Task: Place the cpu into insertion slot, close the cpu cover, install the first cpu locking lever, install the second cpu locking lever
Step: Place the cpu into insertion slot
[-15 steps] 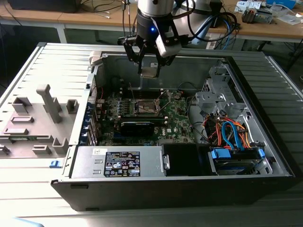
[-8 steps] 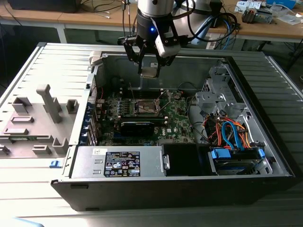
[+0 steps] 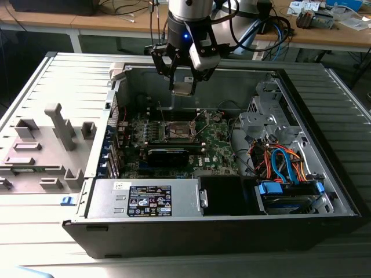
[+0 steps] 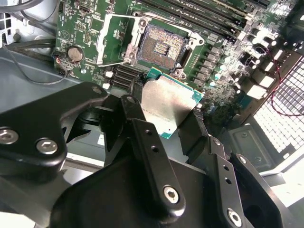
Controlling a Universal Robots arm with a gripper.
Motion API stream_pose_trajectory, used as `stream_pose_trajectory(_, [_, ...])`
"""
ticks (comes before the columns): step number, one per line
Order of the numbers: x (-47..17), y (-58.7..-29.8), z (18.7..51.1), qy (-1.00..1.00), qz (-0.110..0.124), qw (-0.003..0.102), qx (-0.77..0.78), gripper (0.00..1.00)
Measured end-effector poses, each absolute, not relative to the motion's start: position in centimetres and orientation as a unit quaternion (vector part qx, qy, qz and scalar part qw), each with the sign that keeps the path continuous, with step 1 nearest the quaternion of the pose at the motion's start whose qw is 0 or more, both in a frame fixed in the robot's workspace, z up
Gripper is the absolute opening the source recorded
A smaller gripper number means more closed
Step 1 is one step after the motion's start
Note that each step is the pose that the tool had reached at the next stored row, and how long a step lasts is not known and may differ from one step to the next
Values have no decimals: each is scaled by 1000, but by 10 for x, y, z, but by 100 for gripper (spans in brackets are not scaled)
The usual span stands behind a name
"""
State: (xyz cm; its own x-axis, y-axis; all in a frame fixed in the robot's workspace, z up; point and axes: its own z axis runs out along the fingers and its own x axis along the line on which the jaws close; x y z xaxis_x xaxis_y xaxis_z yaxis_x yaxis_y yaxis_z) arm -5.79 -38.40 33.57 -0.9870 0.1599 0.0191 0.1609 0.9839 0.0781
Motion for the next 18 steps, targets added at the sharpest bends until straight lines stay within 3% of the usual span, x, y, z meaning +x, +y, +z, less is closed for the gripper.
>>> stream_pose_trajectory(18, [-58, -384, 335, -994, -40, 6, -99, 55])
